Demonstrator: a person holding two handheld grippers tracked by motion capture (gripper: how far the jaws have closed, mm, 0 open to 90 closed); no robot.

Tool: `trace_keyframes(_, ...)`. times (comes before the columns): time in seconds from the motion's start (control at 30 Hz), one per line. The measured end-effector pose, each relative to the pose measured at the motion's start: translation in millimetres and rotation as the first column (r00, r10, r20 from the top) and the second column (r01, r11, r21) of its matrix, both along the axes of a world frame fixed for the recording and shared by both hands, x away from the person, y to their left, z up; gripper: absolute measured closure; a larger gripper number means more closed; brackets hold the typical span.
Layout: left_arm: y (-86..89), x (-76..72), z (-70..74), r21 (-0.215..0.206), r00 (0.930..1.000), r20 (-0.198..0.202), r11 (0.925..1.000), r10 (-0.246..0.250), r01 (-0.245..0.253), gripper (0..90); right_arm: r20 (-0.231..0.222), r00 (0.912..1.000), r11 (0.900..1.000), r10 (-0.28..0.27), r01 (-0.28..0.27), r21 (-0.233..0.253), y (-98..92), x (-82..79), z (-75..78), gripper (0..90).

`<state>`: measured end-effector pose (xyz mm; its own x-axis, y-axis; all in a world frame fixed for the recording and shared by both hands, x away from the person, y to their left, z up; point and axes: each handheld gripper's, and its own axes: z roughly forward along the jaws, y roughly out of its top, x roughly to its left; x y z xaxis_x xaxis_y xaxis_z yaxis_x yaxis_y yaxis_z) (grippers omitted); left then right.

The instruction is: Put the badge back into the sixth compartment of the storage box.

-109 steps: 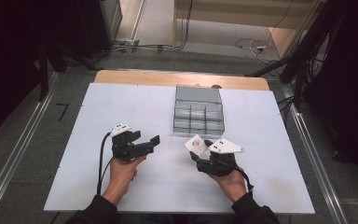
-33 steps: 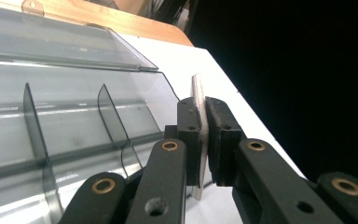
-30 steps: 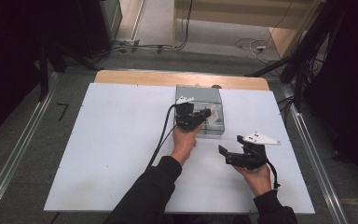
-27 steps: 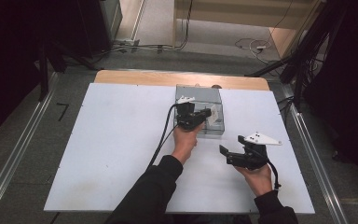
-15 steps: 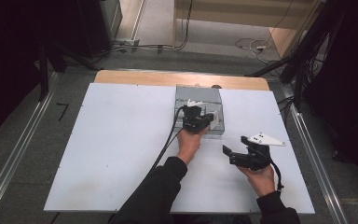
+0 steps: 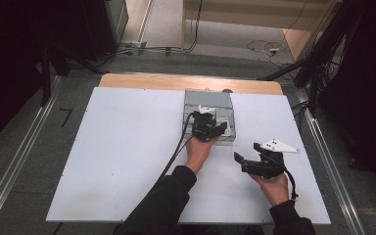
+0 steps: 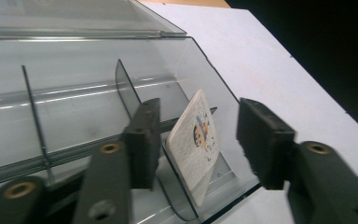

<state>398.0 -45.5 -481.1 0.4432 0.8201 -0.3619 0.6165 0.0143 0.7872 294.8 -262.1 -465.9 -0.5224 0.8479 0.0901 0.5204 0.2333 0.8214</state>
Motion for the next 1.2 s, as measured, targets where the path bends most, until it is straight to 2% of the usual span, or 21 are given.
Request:
trace_keyframes(0.1,1.7,-2.1,1.6,0.017,1.0000,0.006,0.9999,0.001,-0.001,43.0,0.005,1.0000,1.000,-0.004,0.004,0.002,-1.2,0.6,0.1,12.4)
trace_keyframes(0.53,26.7,-10.9,10.5,0.016,0.9987,0.027,0.9989,0.044,-0.045,37.7,-0.007,0.9996,1.000,-0.028,0.028,0.002,-6.0,4.7,-2.4,12.3)
trace_keyframes(1.2,66.6,-42.0,22.1,-0.002,0.9980,0.052,0.9994,0.034,-0.034,27.4,-0.010,0.9985,0.998,-0.054,0.054,-0.014,-11.4,6.2,-5.7,10.6)
